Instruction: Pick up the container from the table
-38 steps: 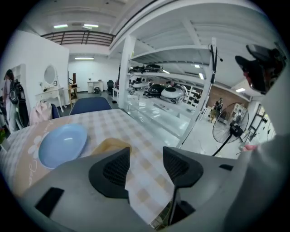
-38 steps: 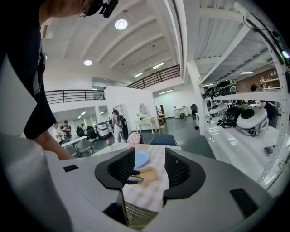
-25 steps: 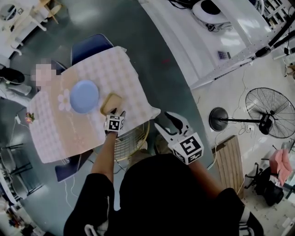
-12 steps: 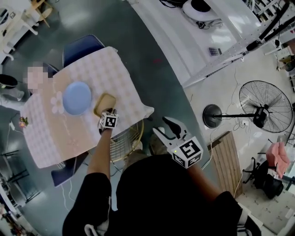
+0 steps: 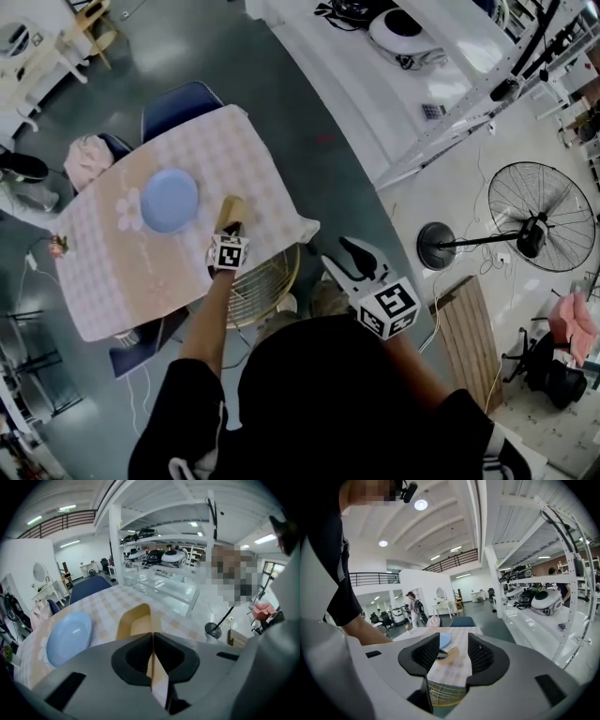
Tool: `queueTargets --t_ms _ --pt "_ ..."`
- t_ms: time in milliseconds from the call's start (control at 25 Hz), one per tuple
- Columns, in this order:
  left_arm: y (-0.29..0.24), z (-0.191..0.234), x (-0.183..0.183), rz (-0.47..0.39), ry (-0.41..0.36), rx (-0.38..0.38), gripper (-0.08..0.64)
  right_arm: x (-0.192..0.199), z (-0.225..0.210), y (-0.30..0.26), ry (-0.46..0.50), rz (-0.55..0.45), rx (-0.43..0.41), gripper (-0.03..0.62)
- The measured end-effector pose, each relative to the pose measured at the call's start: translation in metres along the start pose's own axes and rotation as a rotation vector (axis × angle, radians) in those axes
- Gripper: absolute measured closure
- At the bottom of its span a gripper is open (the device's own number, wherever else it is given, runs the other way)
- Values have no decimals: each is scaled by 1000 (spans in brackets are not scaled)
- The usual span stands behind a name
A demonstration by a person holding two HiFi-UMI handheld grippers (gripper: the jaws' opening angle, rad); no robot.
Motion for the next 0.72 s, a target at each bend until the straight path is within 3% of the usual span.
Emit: queueTargets --t_ms 480,720 --pt "218 -28 -69 -482 90 -14 545 -4 23 18 4 -130 12 430" --pt "304 -39 -99 -659 103 -70 545 -12 26 22 6 -180 73 570"
Point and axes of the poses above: the fingertips, and each gripper's own axes: y backward along the fingers, z to its left, x out of its underside, the point moved 1 cm from there along y, backward along the fingers, and after that the axes turned 9 degrees about -y, right-handed, at the moved point
